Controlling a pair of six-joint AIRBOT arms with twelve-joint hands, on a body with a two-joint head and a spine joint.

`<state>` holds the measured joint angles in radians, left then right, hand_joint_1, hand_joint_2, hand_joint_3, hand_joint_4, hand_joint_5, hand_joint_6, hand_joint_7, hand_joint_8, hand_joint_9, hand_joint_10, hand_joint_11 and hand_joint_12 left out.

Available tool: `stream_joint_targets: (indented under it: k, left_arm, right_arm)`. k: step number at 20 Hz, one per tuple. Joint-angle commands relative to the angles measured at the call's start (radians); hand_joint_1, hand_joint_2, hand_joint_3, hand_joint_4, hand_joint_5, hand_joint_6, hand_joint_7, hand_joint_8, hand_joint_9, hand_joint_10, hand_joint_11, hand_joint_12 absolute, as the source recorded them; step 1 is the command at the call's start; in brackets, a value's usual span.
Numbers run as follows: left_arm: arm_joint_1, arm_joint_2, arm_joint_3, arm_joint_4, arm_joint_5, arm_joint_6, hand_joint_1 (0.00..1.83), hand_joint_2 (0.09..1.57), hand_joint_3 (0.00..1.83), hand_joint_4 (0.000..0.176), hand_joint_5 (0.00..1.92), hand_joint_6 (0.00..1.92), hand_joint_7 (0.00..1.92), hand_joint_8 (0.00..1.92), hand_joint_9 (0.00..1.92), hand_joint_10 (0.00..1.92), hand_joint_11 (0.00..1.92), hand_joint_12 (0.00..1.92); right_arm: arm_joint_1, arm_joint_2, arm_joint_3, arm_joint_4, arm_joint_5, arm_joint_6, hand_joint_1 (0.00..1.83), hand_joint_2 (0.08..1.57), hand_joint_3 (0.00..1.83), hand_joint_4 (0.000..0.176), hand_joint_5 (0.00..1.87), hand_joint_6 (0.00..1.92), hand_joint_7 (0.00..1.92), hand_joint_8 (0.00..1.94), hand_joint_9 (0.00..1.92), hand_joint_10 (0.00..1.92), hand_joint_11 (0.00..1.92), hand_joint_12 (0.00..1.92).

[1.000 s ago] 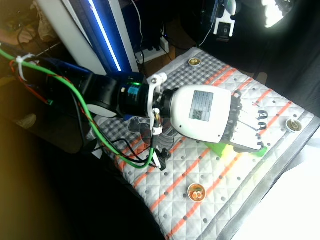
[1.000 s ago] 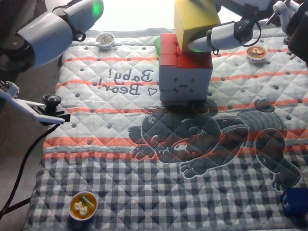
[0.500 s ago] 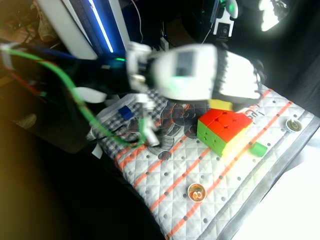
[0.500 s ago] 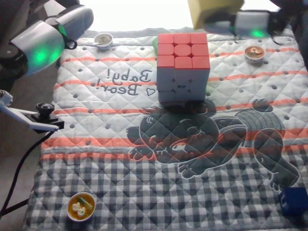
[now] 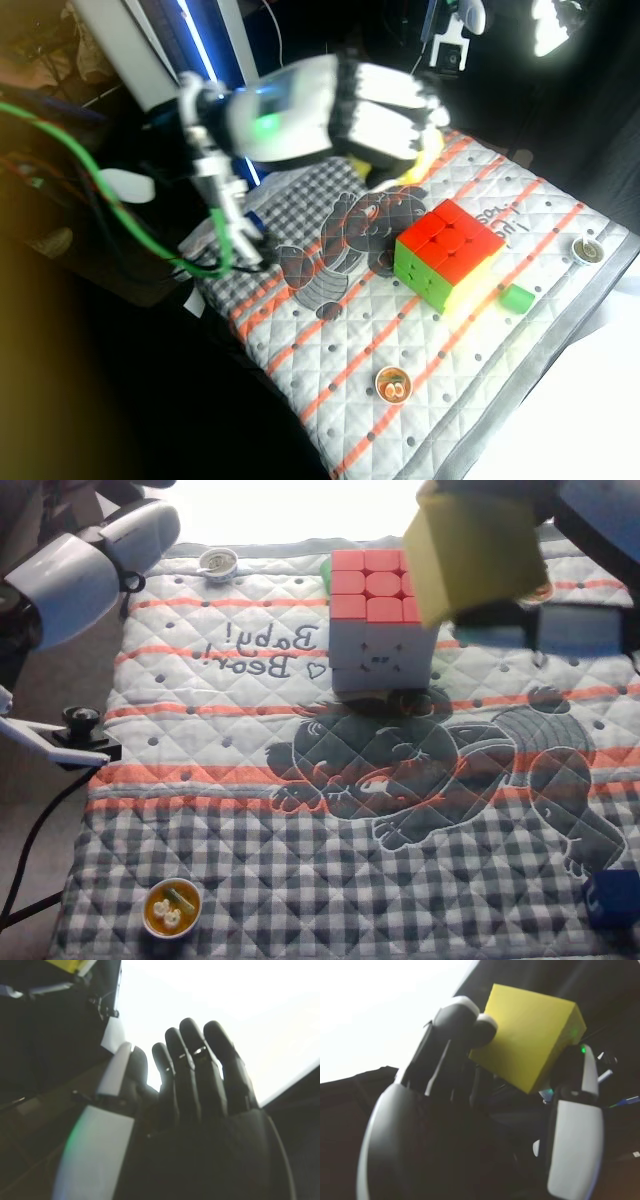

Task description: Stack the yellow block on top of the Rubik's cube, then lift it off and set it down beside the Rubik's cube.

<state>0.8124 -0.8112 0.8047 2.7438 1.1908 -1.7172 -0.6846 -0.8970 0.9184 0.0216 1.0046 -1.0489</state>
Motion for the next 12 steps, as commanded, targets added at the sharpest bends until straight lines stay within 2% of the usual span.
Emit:
stream_joint_targets:
  k: [1,2,3,4,5,6,7,8,9,10,11,12]
  left_arm:
    - [-0.002,0.011,-0.004,0.022,0.139,-0.006,0.95,1.41,0.0,0.0,0.47,1.71,0.47,0.62,0.36,0.92,0.12,1.66]
    - [0.003,0.012,-0.006,0.018,0.144,-0.006,0.95,1.41,0.0,0.0,0.47,1.71,0.45,0.65,0.35,0.94,0.11,1.68]
    - [0.011,0.014,-0.008,0.014,0.151,-0.006,0.95,1.41,0.0,0.0,0.48,1.71,0.45,0.66,0.35,0.94,0.09,1.7]
    - [0.015,0.015,-0.01,0.01,0.155,-0.006,0.94,1.4,0.0,0.0,0.48,1.71,0.45,0.66,0.35,0.94,0.09,1.71]
    - [0.019,0.016,-0.012,0.007,0.159,-0.006,0.96,1.41,0.0,0.0,0.47,1.71,0.45,0.71,0.35,0.97,0.13,1.69]
    - [0.023,0.016,-0.014,0.005,0.163,-0.006,0.96,1.41,0.0,0.0,0.48,1.71,0.45,0.74,0.34,0.99,0.12,1.69]
    - [0.028,0.017,-0.016,0.002,0.168,-0.006,0.96,1.4,0.0,0.0,0.48,1.7,0.44,0.8,0.33,1.05,0.14,1.7]
    - [0.033,0.018,-0.018,-0.002,0.173,-0.006,1.01,1.4,0.0,0.0,0.46,1.75,0.52,1.47,0.32,1.12,0.14,1.74]
    - [0.036,0.018,-0.02,-0.004,0.176,-0.006,1.01,1.41,0.0,0.012,0.44,1.79,0.51,1.65,0.3,1.15,0.13,1.76]
    - [0.037,0.018,-0.022,-0.005,0.178,-0.006,1.0,1.42,0.0,0.019,0.43,1.8,0.51,1.69,0.3,1.17,0.14,1.77]
    - [0.037,0.018,-0.022,-0.006,0.179,-0.006,1.0,1.42,0.0,0.019,0.42,1.8,0.5,1.71,0.29,1.23,0.14,1.77]
    - [0.037,0.017,-0.023,-0.006,0.179,-0.006,1.0,1.42,0.0,0.02,0.42,1.8,0.5,1.71,0.3,1.24,0.14,1.79]
  right_arm:
    - [-0.01,0.009,-0.014,-0.016,0.164,0.014,1.28,0.89,0.58,0.0,0.85,1.17,0.93,1.44,0.93,1.69,0.88,1.9]
    - [-0.039,0.02,-0.023,-0.023,0.181,0.033,1.26,0.84,0.69,0.0,0.85,1.21,0.95,1.45,0.97,1.78,0.93,1.92]
    - [-0.079,0.026,-0.025,-0.029,0.205,0.078,1.34,1.0,0.43,0.0,0.74,1.31,0.84,1.4,0.79,1.61,0.76,1.87]
    - [-0.112,0.028,-0.025,-0.035,0.225,0.109,1.35,1.08,0.26,0.0,0.73,1.38,0.83,1.33,0.76,1.48,0.68,1.78]
    - [-0.14,0.029,-0.029,-0.038,0.24,0.124,1.35,1.13,0.15,0.0,0.71,1.37,0.84,1.27,0.76,1.48,0.67,1.78]
    - [-0.163,0.032,-0.038,-0.038,0.243,0.128,1.34,1.17,0.11,0.0,0.68,1.44,0.79,1.35,0.73,1.49,0.61,1.75]
    - [-0.185,0.033,-0.049,-0.041,0.243,0.128,1.34,1.21,0.05,0.0,0.65,1.45,0.77,1.37,0.74,1.51,0.66,1.74]
    - [-0.208,0.034,-0.058,-0.044,0.243,0.128,1.35,1.21,0.03,0.0,0.66,1.41,0.79,1.34,0.77,1.48,0.72,1.75]
    - [-0.234,0.033,-0.064,-0.043,0.243,0.128,1.36,1.18,0.02,0.0,0.7,1.33,0.86,1.23,0.85,1.41,0.77,1.76]
    - [-0.277,0.031,-0.072,-0.035,0.241,0.13,1.36,1.17,0.02,0.0,0.72,1.3,0.88,1.2,0.87,1.39,0.79,1.76]
    - [-0.299,0.025,-0.073,-0.03,0.24,0.134,1.37,1.16,0.03,0.0,0.77,1.16,0.89,1.24,0.85,1.46,0.74,1.85]
    - [-0.32,0.01,-0.072,-0.026,0.229,0.144,1.27,1.18,0.03,0.0,0.82,1.05,0.86,1.46,0.97,1.8,0.96,1.91]
